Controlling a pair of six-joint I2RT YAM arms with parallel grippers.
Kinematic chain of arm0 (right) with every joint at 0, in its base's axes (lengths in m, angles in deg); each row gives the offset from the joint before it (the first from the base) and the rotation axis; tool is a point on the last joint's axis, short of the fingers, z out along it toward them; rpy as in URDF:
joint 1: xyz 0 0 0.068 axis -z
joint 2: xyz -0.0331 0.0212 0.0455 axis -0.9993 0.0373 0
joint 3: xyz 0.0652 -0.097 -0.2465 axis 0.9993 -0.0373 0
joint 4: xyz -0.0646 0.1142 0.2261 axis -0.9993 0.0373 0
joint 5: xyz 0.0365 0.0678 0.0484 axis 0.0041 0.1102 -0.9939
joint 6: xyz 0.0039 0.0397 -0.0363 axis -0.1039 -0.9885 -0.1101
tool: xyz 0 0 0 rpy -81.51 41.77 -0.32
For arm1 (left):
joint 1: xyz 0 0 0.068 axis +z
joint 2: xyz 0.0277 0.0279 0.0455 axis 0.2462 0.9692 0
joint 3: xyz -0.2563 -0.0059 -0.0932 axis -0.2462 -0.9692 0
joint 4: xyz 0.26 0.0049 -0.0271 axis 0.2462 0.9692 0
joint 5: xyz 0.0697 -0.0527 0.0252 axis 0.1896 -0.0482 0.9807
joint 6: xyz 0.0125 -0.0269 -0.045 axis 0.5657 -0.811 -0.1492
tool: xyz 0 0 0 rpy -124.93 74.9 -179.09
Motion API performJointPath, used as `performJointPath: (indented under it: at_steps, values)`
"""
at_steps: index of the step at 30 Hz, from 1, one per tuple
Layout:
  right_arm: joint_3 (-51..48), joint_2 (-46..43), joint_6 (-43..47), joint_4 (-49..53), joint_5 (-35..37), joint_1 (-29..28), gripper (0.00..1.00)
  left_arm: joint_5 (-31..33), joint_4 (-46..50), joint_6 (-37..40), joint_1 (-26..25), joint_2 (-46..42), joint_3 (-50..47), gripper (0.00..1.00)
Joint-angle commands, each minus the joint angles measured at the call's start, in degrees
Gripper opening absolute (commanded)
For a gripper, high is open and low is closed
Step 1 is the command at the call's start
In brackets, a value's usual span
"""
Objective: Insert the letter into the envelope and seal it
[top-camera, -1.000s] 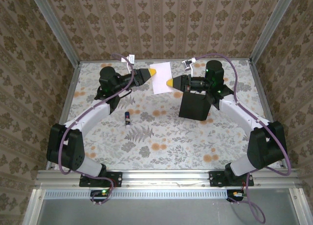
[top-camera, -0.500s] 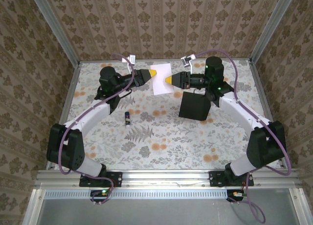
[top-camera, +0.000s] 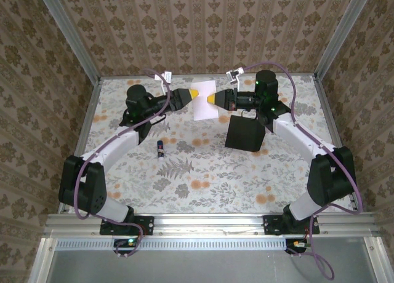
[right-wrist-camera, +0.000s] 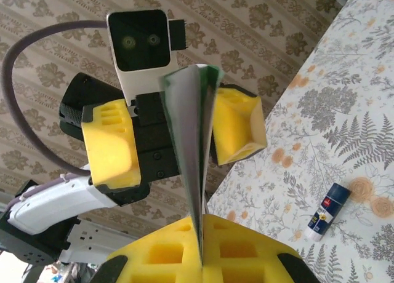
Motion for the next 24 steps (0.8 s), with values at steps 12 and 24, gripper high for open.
performJointPath:
  at_steps: [12, 24]
  values:
    - [-10.0, 10.2, -9.0, 0.0, 17.0, -7.0, 0.0, 11.0, 37.8, 25.2, 7.2, -12.9, 1.4, 0.85]
    - [-8.7, 20.3, -7.6, 2.2, 24.2, -11.1, 0.0, 10.4, 34.6, 22.2, 8.0, -14.6, -3.1, 0.85]
